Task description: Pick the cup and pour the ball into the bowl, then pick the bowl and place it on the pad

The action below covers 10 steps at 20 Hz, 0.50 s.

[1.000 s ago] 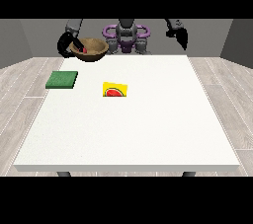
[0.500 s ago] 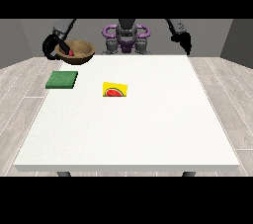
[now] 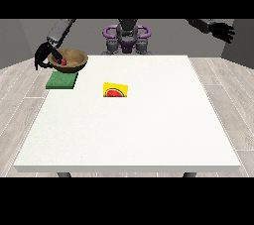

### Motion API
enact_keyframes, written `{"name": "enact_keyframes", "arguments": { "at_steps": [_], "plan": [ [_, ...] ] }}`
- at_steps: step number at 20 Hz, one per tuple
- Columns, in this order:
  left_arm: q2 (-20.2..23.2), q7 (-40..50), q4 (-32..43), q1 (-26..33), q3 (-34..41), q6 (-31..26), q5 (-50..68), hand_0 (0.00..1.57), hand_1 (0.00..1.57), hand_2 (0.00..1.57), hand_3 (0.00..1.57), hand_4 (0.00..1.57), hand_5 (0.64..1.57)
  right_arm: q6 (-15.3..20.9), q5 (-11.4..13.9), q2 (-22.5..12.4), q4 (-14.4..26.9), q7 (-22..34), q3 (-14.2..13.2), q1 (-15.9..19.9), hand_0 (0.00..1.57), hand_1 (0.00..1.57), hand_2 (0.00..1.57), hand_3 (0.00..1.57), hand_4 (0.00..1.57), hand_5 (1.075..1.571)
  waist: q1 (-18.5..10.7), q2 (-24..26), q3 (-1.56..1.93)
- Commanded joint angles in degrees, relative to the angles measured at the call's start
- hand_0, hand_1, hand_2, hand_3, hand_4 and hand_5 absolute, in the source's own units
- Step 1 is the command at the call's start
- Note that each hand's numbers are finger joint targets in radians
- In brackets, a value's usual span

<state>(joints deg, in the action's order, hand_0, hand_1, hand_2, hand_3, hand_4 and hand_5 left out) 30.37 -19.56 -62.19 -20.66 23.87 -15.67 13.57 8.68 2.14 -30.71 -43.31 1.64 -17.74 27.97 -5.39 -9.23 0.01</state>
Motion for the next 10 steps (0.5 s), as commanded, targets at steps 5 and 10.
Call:
{"name": "enact_keyframes", "arguments": {
  "at_steps": [5,10],
  "plan": [
    [7.78,-4.29,9.54,-0.12,6.21,-6.59,3.44,0.00,0.00,0.00,0.00,1.19,1.557,0.44,-0.53,0.03,0.81,-1.56,-0.84,1.48,1.57,1.57,1.57,0.00,0.75,1.566,1.34,-1.75,-0.02],
    [8.61,-4.81,5.33,-1.25,6.09,-8.34,4.87,0.00,0.00,0.00,0.00,1.19,1.558,3.48,-1.75,-6.31,7.72,-3.18,-6.59,3.61,1.22,1.22,1.41,1.30,0.00,1.553,-1.01,-7.37,0.04]
  ]
}}
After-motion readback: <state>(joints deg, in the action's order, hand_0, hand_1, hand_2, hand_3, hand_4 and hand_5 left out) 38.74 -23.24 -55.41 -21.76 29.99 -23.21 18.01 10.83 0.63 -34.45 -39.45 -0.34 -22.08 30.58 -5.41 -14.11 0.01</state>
